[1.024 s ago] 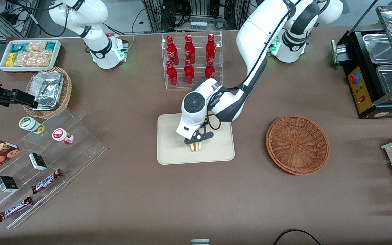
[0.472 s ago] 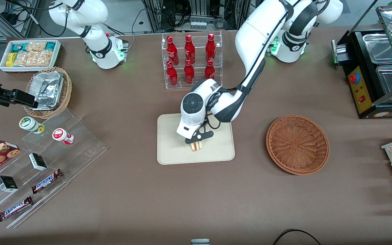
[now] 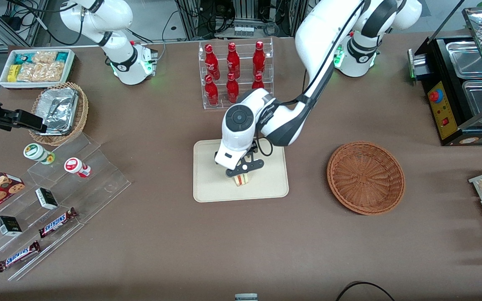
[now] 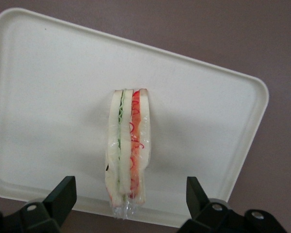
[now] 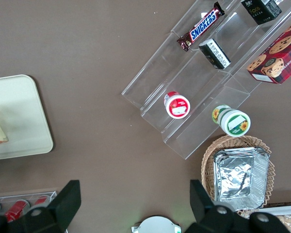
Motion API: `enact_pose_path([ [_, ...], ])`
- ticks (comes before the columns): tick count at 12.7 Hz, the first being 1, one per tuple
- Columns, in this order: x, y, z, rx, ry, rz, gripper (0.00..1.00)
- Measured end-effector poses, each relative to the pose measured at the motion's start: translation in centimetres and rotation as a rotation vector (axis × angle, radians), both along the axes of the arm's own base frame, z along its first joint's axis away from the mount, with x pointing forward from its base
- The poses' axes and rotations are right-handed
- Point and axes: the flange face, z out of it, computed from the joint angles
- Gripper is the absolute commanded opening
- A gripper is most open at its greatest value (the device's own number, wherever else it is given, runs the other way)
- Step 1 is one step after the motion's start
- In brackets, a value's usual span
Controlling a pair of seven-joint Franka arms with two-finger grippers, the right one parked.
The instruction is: Place sandwich from basket to tray
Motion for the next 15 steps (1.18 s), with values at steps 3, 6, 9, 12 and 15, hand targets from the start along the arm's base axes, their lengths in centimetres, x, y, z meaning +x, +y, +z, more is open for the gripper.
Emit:
enact_pose_path([
  [3, 0.4, 1.7, 4.9, 0.017, -0.019, -0.053, 1.0],
  [6, 3.1, 7.1, 8.5, 0.08, -0.014, -0.098, 1.0],
  [9, 6.5, 15.6, 12.0, 0.095, 0.01, -0.13, 1.0],
  [12, 8.5, 25.3, 13.2, 0.088, 0.04, -0.204, 1.0],
  [15, 8.8, 34.1, 14.6, 0.07, 0.082, -0.307, 1.0],
])
